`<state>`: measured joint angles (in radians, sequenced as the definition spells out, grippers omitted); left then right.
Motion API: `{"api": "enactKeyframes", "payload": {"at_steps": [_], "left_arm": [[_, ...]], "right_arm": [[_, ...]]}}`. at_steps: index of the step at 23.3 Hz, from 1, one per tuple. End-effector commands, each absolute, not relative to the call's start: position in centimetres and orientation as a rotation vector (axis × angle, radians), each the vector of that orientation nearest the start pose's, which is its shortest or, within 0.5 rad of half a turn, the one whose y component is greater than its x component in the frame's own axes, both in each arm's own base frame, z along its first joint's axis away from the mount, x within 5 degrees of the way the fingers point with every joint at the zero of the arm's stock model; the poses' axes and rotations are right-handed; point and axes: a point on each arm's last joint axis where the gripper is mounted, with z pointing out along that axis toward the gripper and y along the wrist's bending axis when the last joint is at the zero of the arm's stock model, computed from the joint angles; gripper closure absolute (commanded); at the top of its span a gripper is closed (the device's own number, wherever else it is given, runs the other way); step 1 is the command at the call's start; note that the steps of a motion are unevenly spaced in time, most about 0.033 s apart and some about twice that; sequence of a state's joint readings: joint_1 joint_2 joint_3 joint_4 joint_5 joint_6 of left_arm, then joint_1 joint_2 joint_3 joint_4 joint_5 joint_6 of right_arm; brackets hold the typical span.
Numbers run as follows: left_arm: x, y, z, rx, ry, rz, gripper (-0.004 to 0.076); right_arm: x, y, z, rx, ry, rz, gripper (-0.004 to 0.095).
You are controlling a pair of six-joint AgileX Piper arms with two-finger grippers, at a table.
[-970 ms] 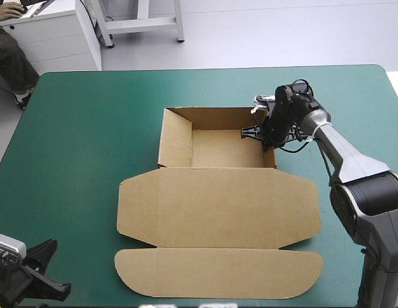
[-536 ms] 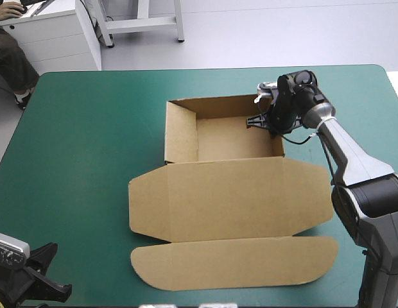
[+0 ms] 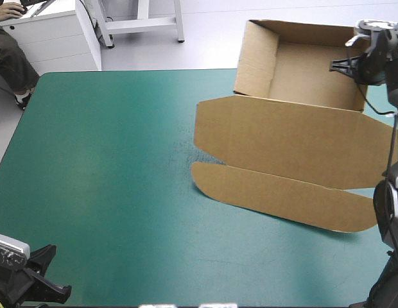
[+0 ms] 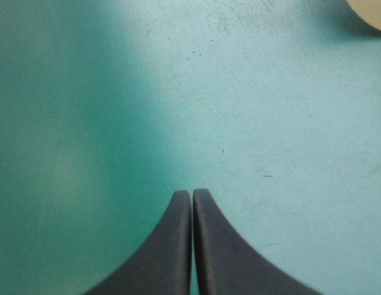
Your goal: Fold the box
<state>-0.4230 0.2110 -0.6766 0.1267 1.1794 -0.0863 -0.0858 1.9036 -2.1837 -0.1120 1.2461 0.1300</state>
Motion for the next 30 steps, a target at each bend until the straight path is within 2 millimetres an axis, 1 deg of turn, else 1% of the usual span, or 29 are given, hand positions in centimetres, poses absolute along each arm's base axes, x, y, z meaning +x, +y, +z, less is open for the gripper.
{"api": "enactKeyframes", "payload": {"at_steps": [1, 2, 3, 4, 5, 7, 9, 11, 13, 17, 18, 19, 21, 22, 23, 25, 27, 28, 30], "left_arm": [[1.4, 0.5, 32.6, 0.347, 2.123, -0.15, 0.0734], [1.3, 0.5, 32.5, 0.349, 2.136, -0.157, 0.0734], [1.3, 0.4, 32.5, 0.349, 2.136, -0.163, 0.0734], [1.3, 0.4, 32.5, 0.349, 2.133, -0.167, 0.0734], [1.3, 0.4, 32.5, 0.349, 2.13, -0.168, 0.0734], [1.3, 0.4, 32.6, 0.348, 2.123, -0.169, 0.0734], [1.3, 0.4, 32.6, 0.348, 2.123, -0.167, 0.0734], [1.4, 0.4, 32.6, 0.348, 2.123, -0.164, 0.0734], [1.4, 0.4, 32.6, 0.348, 2.122, -0.165, 0.0734], [1.4, 0.4, 32.6, 0.348, 2.12, -0.165, 0.0734], [1.4, 0.4, 32.6, 0.348, 2.12, -0.165, 0.0734], [1.4, 0.4, 32.6, 0.348, 2.121, -0.167, 0.0734], [1.3, 0.4, 32.6, 0.349, 2.124, -0.172, 0.0734], [1.3, 0.4, 32.6, 0.349, 2.126, -0.171, 0.0734], [1.3, 0.4, 32.6, 0.349, 2.127, -0.174, 0.0734], [1.3, 0.3, 32.6, 0.349, 2.127, -0.177, 0.0734], [1.3, 0.3, 32.6, 0.349, 2.127, -0.177, 0.0734], [1.3, 0.3, 32.6, 0.349, 2.127, -0.177, 0.0734], [1.3, 0.3, 32.6, 0.349, 2.127, -0.177, 0.0734]], "right_arm": [[39.3, -8.5, 44.3, 0.376, 2.33, -0.178, 0.0923], [39.3, -10.9, 43.7, 0.426, 2.33, -0.193, 0.0923], [39.3, -11.8, 43.4, 0.447, 2.331, -0.2, 0.0923], [39.4, -14.0, 42.4, 0.5, 2.348, -0.22, 0.0923], [39.6, -15.5, 41.3, 0.533, 2.369, -0.235, 0.0923], [39.9, -17.9, 39.3, 0.602, 2.413, -0.249, 0.0923], [40.4, -19.7, 37.0, 0.663, 2.468, -0.218, 0.0923], [40.8, -20.6, 35.3, 0.688, 2.504, -0.173, 0.0922], [41.2, -20.8, 34.2, 0.671, 2.53, -0.131, 0.0922], [41.5, -20.8, 33.8, 0.647, 2.542, -0.105, 0.0913], [41.5, -20.8, 33.8, 0.641, 2.546, -0.106, 0.0883], [41.4, -20.8, 33.7, 0.619, 2.557, -0.112, 0.0802], [41.4, -20.9, 33.7, 0.619, 2.559, -0.122, 0.0697], [41.4, -20.9, 33.7, 0.619, 2.559, -0.122, 0.0601], [41.4, -20.9, 33.7, 0.619, 2.559, -0.122, 0.053], [41.4, -20.9, 33.8, 0.608, 2.56, -0.128, 0.0354], [41.2, -20.9, 34.2, 0.578, 2.562, -0.15, 0.021], [41.0, -20.8, 34.5, 0.574, 2.555, -0.157, 0.0162], [40.6, -20.7, 35.5, 0.56, 2.539, -0.174, 0.0122]]}}
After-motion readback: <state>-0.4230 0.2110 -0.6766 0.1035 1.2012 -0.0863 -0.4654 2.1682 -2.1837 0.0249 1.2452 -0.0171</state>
